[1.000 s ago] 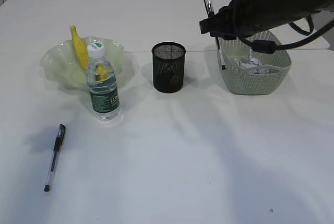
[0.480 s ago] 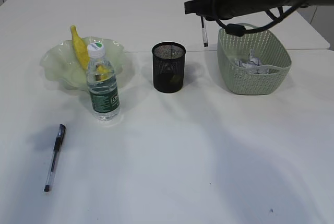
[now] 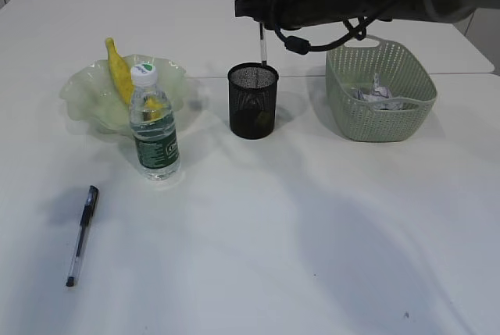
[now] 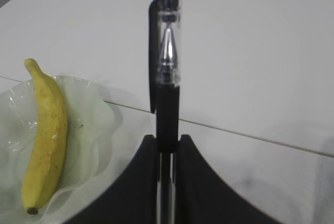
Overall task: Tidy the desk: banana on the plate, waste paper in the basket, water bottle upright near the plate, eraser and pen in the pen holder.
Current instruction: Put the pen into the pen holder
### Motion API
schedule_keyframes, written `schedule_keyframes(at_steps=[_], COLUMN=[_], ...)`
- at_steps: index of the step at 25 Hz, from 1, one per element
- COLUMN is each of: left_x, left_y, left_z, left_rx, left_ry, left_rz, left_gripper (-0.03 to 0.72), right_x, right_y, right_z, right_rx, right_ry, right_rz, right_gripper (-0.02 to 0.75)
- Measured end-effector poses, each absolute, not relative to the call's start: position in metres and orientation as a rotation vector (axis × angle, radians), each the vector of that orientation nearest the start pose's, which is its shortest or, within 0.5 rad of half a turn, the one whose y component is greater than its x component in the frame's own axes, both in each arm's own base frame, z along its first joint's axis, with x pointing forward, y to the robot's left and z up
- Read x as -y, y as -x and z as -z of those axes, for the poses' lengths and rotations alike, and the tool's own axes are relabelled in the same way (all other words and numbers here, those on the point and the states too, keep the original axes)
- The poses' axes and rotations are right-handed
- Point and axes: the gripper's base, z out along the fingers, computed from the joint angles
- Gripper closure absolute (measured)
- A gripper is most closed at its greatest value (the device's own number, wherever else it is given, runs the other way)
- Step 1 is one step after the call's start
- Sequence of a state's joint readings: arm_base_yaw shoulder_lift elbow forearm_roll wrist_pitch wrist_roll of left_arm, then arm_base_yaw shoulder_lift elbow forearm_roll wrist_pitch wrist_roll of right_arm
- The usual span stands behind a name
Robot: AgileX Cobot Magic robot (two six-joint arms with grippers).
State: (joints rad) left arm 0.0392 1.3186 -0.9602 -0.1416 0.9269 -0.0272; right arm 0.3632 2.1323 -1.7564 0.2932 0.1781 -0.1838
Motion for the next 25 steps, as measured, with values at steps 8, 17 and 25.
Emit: schedule_keyframes(at_steps=[8,17,25], left_x=[-0.004,-0.004,-0.004], left_y=[-0.248,-0.248,-0.248], left_z=[-0.276,-0.276,-0.276], left_rx=[-2.762,-2.762,-2.762], left_ry=[0.144,0.143,0.143], left_rz=[0.102,0.100,0.100], left_gripper=[0.222,0.222,0.222], right_x=[-0.198,-0.199,-0.200], right_y=[-0.484,-0.490,-0.494], right_z=[-0.235,-0.220,-0.202], right_rx=[-1.983,-1.972,-1.993], right_ry=[0.293,0.276,0.276], right_rz=[-0.345,-0.336,-0.328], right_gripper=[0.689,0.689,0.689])
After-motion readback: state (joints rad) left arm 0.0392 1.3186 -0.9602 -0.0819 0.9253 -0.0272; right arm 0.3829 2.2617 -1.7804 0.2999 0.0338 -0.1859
